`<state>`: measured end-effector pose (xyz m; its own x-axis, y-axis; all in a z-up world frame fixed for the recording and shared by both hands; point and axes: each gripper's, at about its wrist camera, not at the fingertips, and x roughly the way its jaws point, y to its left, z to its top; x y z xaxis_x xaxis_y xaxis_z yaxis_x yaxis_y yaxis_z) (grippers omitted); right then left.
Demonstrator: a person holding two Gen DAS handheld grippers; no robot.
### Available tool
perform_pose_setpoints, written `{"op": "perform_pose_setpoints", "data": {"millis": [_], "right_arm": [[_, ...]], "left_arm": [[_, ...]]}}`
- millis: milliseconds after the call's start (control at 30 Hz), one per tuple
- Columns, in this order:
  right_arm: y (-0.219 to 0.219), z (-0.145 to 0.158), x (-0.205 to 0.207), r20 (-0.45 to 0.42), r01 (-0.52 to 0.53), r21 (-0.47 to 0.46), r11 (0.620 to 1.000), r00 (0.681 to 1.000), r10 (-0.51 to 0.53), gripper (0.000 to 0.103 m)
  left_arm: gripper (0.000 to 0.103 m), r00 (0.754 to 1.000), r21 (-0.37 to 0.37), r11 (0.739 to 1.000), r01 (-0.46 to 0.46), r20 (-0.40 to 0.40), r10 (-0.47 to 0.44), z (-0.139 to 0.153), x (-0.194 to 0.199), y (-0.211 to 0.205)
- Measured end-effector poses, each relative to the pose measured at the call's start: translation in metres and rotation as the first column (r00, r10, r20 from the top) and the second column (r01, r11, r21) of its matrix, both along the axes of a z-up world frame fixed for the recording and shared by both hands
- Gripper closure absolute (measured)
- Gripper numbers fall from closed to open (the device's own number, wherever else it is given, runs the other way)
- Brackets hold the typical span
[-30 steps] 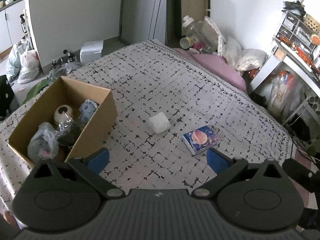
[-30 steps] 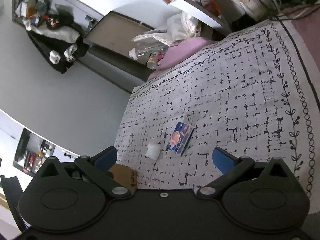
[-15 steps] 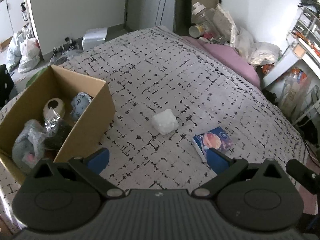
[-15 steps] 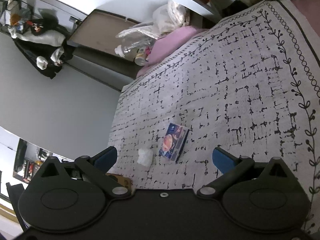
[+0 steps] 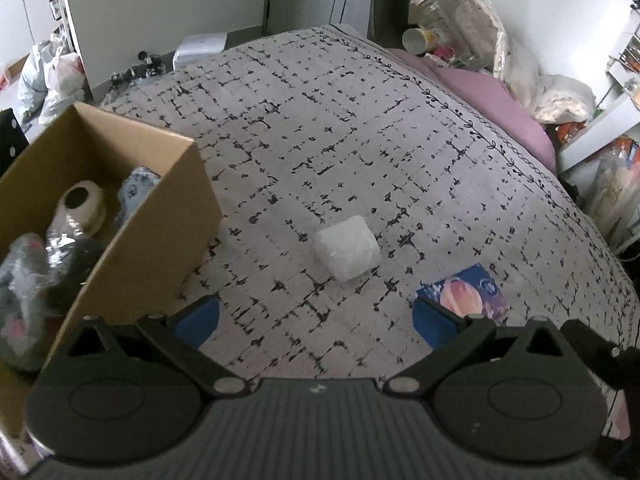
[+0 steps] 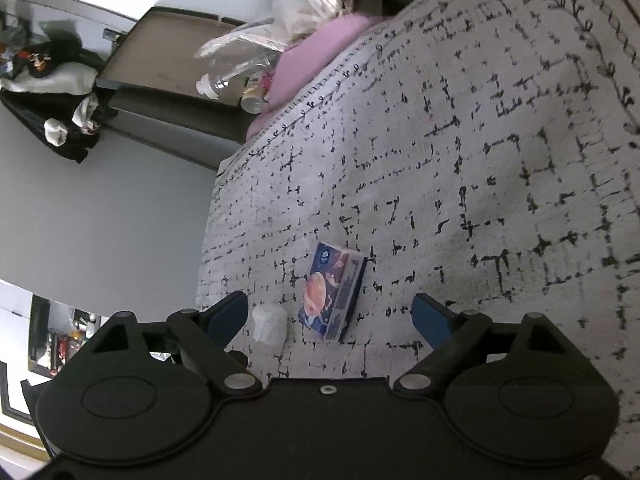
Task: Organize soft objects
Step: 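Close the left gripper on the white plastic bag while the right gripper grips the tissue box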
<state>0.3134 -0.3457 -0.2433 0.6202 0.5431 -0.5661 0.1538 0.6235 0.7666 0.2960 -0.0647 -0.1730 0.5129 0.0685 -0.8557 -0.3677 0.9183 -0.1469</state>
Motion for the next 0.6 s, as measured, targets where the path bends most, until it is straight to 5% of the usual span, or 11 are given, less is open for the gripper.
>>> {"op": "perform_pose_setpoints", "data": {"millis": [600], "right_arm": [[0.025,-0.034,0.035,-0.044,-0.044,0.079,0.996,0.998,0.047,0.033]], "left_arm": [[0.008,1.0,-0.023,0.999,0.027,0.006,-0.027,-0.034,0.055,0.004]]}}
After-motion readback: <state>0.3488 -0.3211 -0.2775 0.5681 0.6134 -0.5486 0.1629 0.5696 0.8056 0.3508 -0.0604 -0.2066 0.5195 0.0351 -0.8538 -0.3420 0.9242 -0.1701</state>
